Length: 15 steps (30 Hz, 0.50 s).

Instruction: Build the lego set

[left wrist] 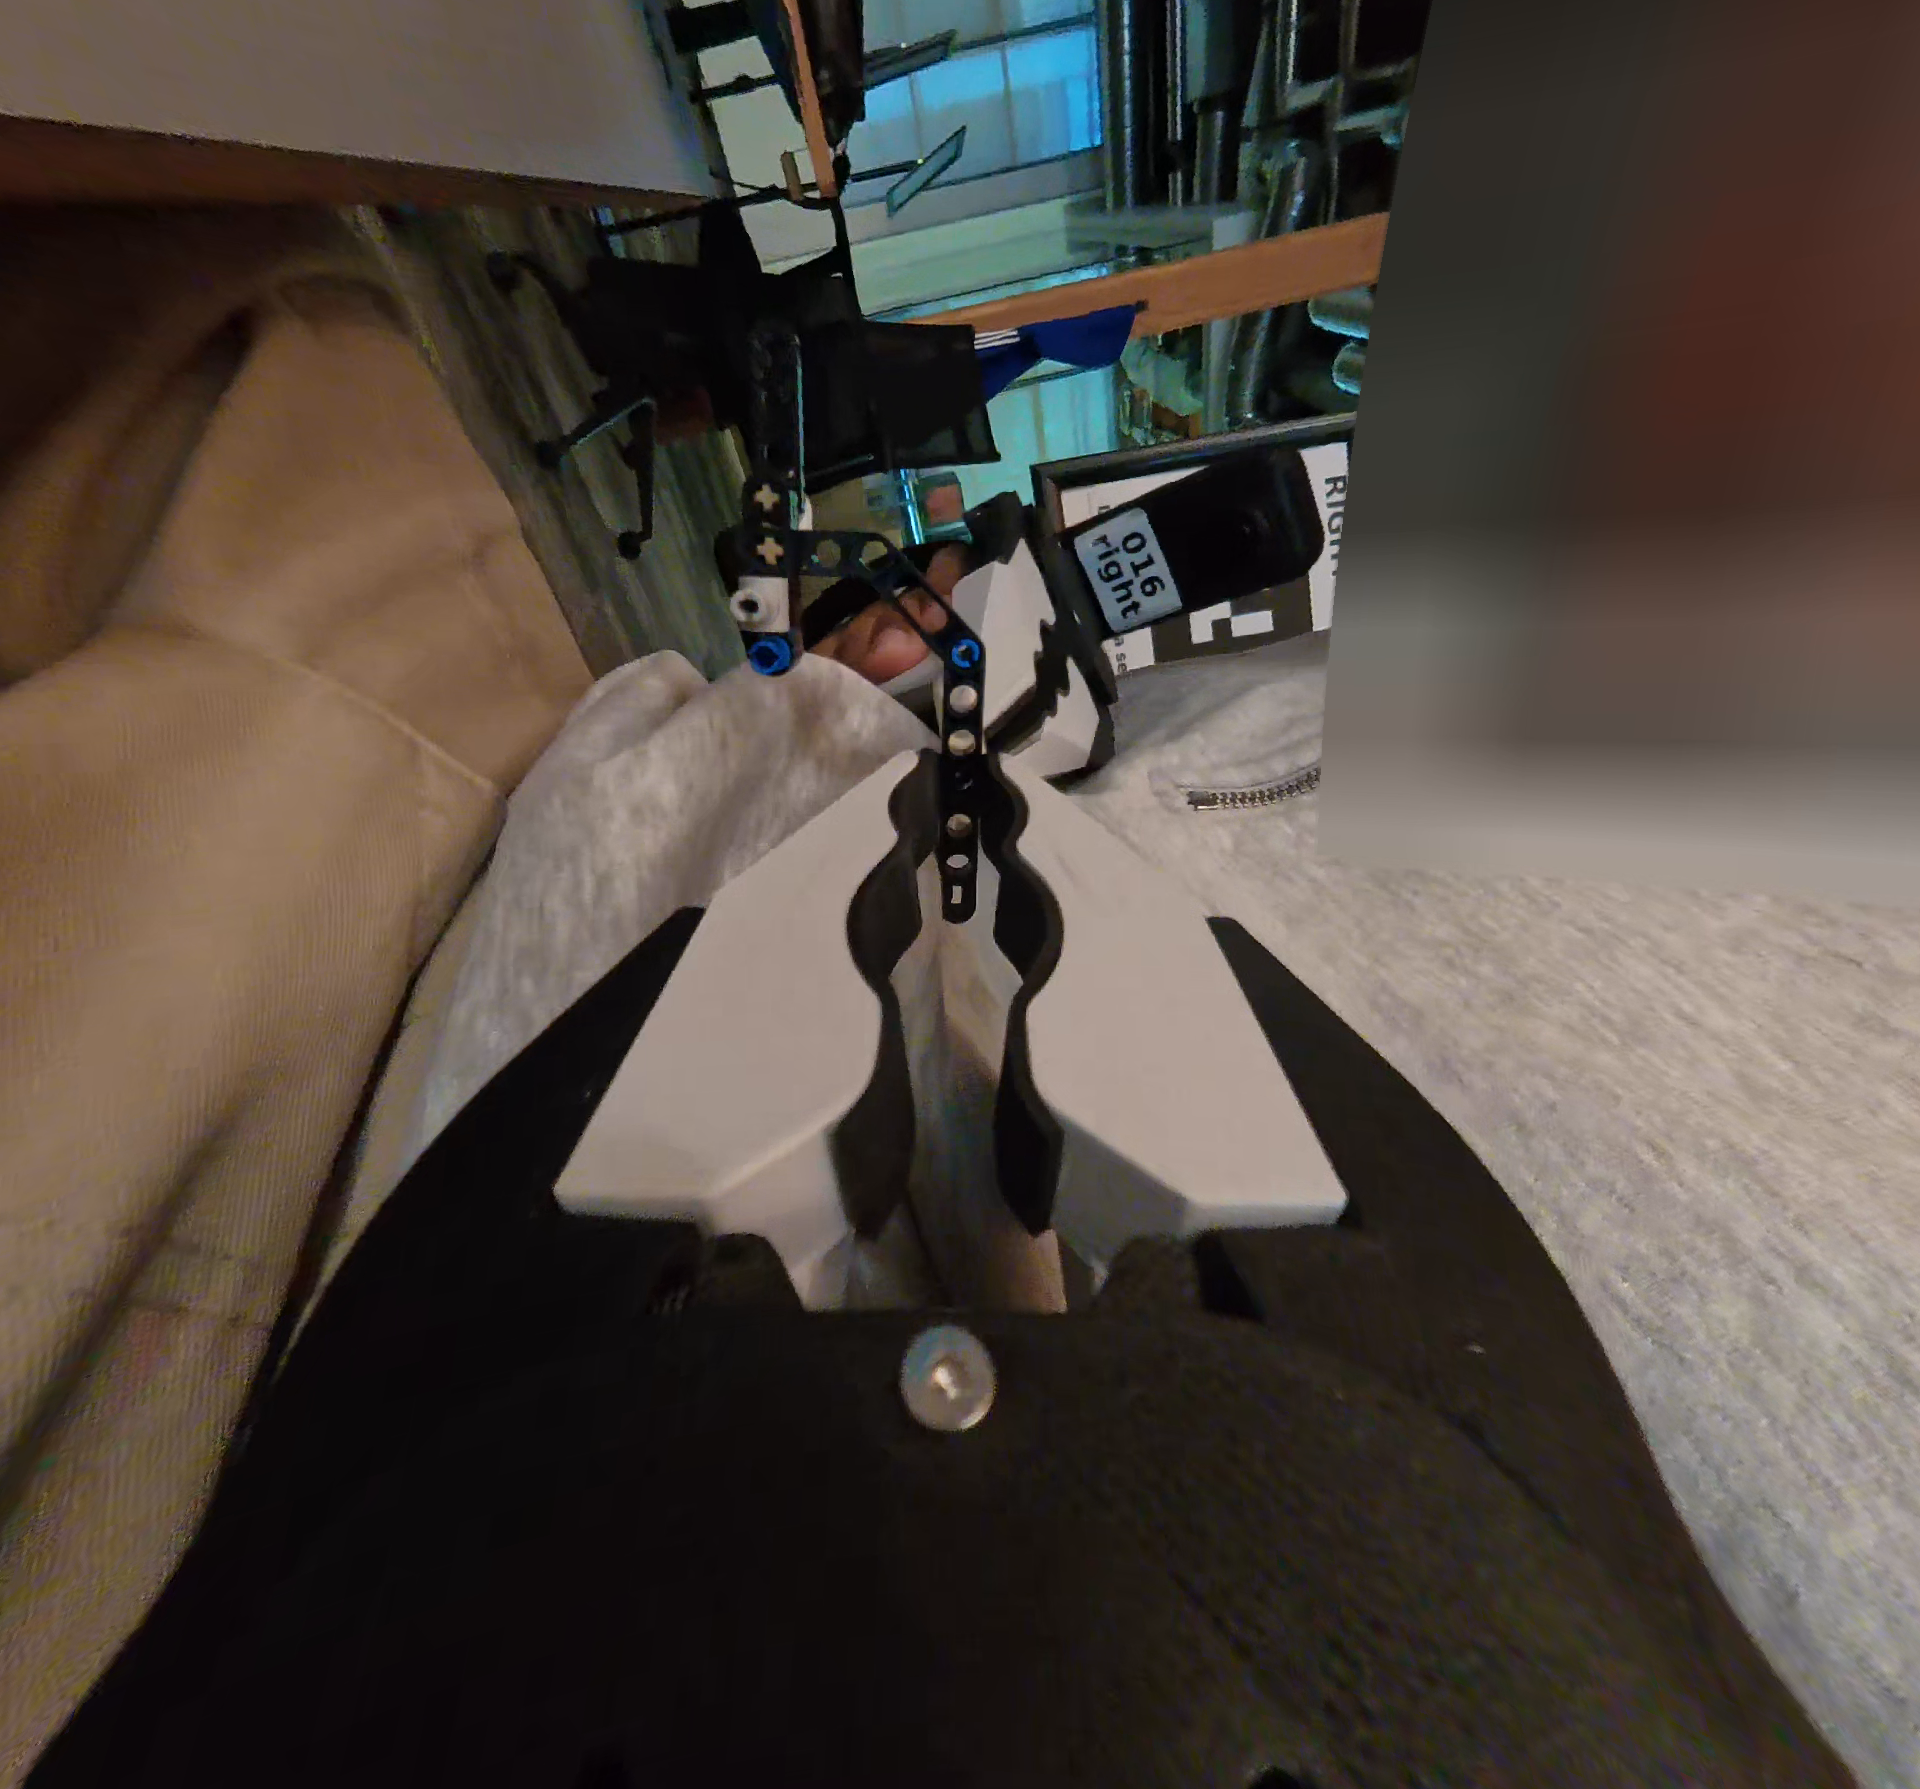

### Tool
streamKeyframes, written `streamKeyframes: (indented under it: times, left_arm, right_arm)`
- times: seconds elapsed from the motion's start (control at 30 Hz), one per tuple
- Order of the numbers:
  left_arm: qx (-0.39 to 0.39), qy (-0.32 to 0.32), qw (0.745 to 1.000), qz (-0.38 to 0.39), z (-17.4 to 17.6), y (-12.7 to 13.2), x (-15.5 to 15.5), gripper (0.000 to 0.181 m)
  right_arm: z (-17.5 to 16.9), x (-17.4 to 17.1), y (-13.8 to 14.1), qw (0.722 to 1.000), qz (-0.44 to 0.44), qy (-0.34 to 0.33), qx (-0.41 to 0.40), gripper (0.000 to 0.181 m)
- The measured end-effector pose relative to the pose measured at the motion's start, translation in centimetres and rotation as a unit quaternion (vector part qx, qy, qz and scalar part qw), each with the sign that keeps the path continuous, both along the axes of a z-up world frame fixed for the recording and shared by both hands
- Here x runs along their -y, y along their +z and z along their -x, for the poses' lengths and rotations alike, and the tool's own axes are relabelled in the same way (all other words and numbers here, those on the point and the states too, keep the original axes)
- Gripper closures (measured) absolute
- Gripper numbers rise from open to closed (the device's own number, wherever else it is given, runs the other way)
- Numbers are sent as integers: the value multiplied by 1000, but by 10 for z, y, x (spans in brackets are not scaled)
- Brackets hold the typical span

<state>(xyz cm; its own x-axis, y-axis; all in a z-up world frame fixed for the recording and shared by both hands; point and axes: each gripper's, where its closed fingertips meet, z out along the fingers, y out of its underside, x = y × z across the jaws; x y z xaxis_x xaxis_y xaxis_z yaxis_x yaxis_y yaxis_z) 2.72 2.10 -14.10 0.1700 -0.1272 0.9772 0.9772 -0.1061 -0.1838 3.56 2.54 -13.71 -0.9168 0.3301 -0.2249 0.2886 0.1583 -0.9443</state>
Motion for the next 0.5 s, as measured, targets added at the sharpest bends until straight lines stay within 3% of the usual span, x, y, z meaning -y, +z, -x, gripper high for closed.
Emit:
streamKeyframes:
  times: [0.2, 0.5]
  left_arm:
    - [55, -2, 997, -46, 0, 2, 3, 177]
    - [74, -19, 997, -14, -6, -5, 4, 177]
  right_arm:
    - [0, 3, -3, 1000, 13, 21, 15, 180]
    - [-4, 5, -2, 999, 8, 41, 1, 180]
